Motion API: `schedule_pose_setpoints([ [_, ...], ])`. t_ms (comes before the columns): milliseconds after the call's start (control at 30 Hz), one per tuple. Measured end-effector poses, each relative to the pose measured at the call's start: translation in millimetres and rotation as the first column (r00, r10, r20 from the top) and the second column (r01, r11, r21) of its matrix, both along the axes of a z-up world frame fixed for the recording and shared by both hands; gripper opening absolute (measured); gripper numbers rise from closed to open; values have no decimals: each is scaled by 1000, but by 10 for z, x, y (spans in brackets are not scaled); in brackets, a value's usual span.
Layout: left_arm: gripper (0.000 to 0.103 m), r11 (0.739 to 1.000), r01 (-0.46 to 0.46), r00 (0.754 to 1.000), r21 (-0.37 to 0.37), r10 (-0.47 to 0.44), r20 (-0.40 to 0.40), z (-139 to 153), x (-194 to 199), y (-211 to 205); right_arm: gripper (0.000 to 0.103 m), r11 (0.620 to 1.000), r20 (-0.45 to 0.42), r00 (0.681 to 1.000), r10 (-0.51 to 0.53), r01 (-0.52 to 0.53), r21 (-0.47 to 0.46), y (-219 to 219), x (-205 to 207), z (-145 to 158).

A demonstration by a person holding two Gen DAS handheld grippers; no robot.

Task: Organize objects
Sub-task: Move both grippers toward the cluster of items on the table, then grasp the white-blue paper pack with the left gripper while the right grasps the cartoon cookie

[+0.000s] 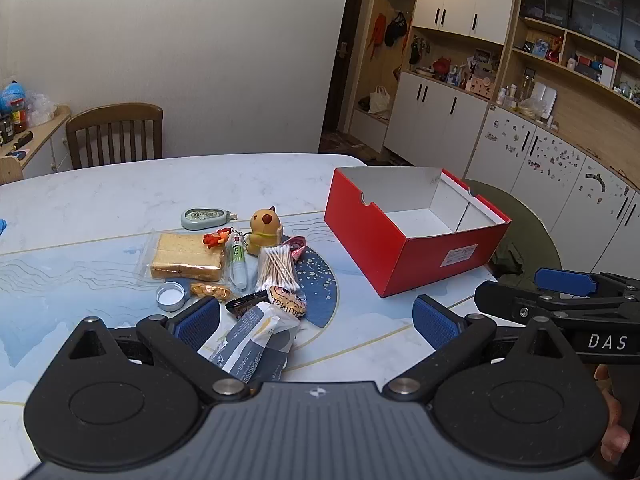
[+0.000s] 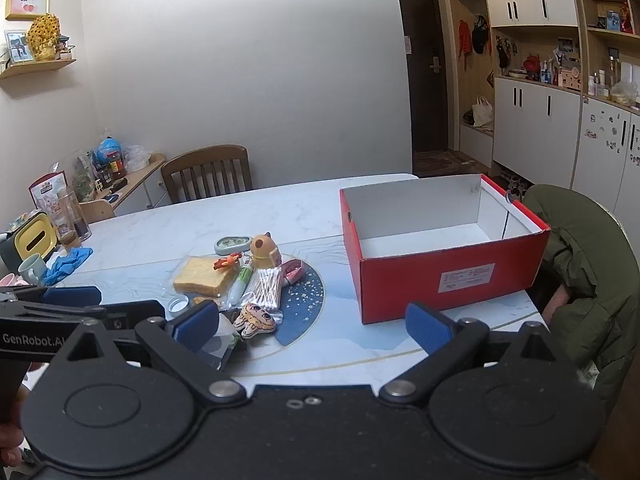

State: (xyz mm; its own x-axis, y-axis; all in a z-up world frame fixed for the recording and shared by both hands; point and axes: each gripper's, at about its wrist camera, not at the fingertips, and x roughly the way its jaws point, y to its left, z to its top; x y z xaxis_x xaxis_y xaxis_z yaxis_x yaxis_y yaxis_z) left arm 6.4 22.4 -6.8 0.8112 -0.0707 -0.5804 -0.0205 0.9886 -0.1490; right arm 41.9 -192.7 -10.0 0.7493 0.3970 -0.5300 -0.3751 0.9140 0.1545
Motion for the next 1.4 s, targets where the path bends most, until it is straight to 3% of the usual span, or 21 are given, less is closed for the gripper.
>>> schedule_pose_setpoints([
  [933, 103, 999, 45, 998, 30, -46, 37, 35, 148, 232, 100, 999, -10, 999, -35, 35, 4, 245, 155, -8],
  [1167, 103, 996, 85, 996, 30, -86, 22, -19, 283, 337, 100, 999, -73, 996, -46, 47, 14, 327, 338, -66],
  [1400, 103, 986, 136, 991, 93, -137, -3, -293, 395, 390, 100, 997, -145, 987, -67, 70, 12, 430, 559, -196],
])
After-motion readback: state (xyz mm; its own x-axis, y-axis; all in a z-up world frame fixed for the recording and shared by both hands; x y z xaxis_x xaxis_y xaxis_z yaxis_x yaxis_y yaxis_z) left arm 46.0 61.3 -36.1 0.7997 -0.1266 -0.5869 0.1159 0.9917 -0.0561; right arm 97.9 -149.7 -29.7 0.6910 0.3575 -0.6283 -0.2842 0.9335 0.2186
